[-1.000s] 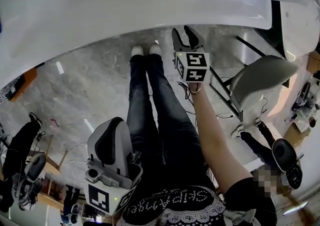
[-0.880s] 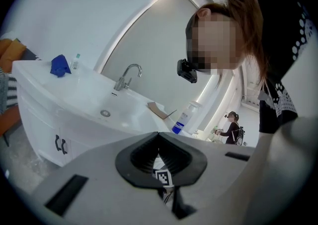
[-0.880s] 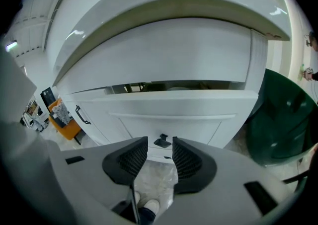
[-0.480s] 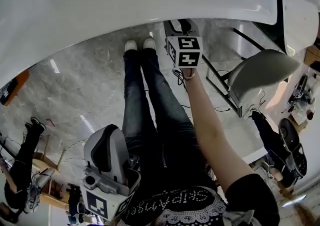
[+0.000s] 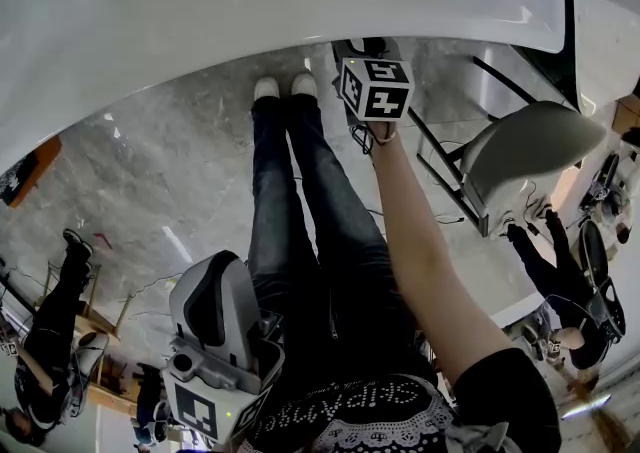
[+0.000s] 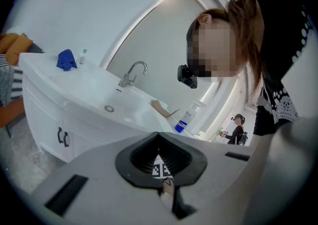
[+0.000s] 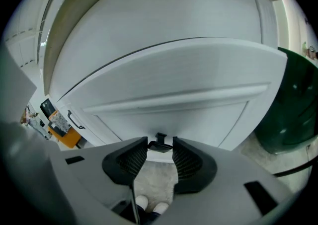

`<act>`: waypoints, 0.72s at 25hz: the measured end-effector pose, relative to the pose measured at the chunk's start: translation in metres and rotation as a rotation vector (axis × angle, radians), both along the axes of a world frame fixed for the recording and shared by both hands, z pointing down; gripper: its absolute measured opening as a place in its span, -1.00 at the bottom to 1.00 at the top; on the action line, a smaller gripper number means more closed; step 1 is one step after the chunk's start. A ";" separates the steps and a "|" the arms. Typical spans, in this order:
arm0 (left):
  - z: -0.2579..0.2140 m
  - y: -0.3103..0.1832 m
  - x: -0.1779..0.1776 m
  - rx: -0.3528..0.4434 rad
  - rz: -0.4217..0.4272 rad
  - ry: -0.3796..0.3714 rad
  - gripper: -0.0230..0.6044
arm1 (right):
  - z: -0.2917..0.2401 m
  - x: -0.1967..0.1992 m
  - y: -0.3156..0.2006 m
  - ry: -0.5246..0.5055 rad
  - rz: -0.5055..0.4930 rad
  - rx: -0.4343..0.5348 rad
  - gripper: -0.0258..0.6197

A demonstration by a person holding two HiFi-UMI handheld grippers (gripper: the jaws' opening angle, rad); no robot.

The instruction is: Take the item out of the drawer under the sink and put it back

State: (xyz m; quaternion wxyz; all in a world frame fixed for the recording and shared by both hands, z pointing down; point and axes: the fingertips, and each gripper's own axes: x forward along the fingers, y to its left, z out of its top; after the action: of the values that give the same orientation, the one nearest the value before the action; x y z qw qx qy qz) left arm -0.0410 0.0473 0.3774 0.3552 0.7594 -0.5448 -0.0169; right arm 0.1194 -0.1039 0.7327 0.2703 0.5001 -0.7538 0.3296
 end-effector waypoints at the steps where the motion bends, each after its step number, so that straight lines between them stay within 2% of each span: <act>1: 0.001 0.001 0.000 -0.006 -0.001 0.000 -0.91 | 0.000 0.000 0.000 -0.001 0.002 0.001 -0.47; 7: 0.001 0.000 0.002 0.008 0.002 0.002 -0.91 | -0.001 0.002 0.001 -0.009 0.003 0.029 -0.45; 18: 0.002 -0.002 0.007 0.001 0.012 0.008 -0.91 | -0.001 0.004 0.009 -0.020 -0.007 0.022 -0.45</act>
State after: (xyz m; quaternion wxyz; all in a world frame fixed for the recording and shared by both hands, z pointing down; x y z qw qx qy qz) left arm -0.0341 0.0450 0.3796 0.3570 0.7627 -0.5390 -0.0182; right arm 0.1239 -0.0947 0.7313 0.2585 0.4973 -0.7617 0.3251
